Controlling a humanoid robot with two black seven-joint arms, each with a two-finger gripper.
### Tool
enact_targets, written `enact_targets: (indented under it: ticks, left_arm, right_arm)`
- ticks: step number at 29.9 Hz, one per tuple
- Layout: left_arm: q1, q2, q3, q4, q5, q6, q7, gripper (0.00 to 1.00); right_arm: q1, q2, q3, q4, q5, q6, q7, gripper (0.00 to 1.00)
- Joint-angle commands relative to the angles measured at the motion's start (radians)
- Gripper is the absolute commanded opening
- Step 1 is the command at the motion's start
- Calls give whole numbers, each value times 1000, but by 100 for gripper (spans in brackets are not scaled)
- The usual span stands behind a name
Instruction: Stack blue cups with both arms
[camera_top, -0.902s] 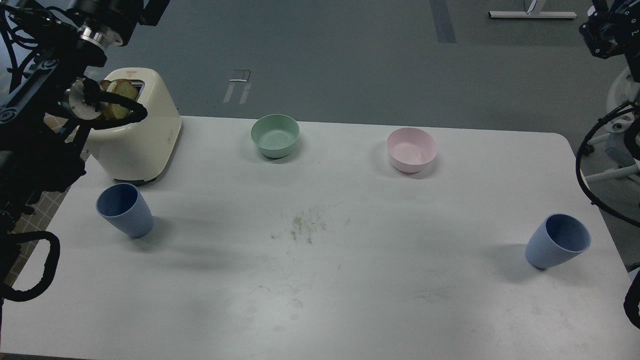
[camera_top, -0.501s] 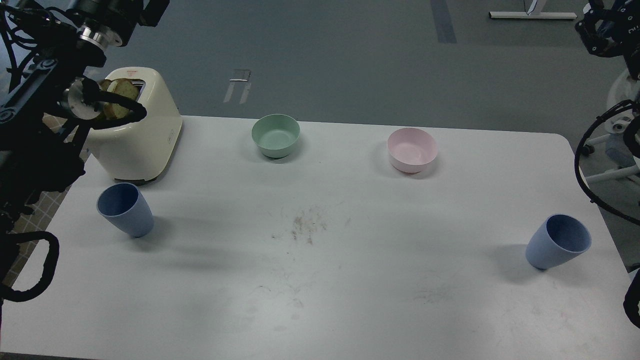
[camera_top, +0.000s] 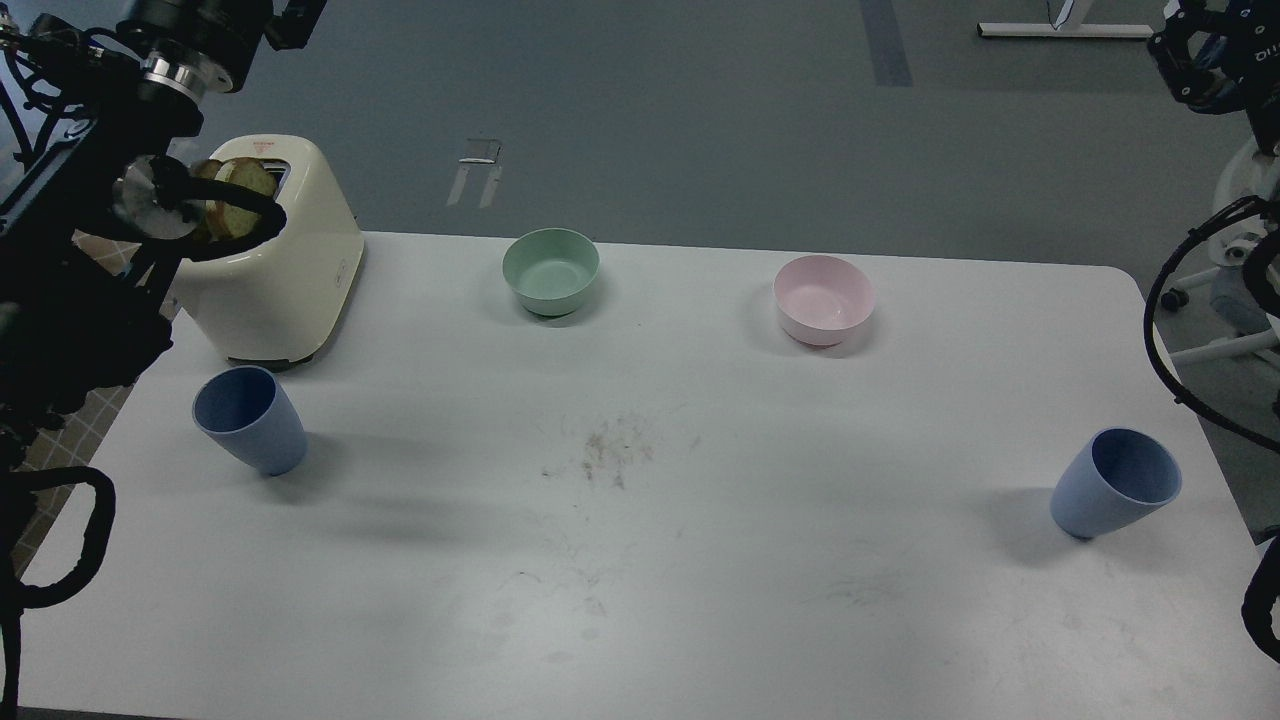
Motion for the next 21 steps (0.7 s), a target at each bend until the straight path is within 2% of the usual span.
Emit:
enact_targets:
  ticks: [1, 7, 11, 16, 21]
  left_arm:
    - [9, 1, 4, -10, 8, -23, 1, 97]
    - [52, 85, 62, -111, 55, -22, -2, 96]
    - [99, 227, 185, -339, 173, 23, -7, 93]
    - [200, 367, 199, -520, 326, 66, -10, 91]
    - [274, 466, 193, -597, 578, 69, -31, 84]
  right_arm:
    - [-16, 1, 2, 27, 0, 3, 2, 100]
    - [-28, 0, 3, 30, 0, 2, 2, 100]
    - [-30, -2, 6, 32, 0, 3, 2, 100]
    - [-43, -6, 10, 32, 0, 5, 2, 100]
    - [-63, -11, 11, 41, 0, 16, 2, 100]
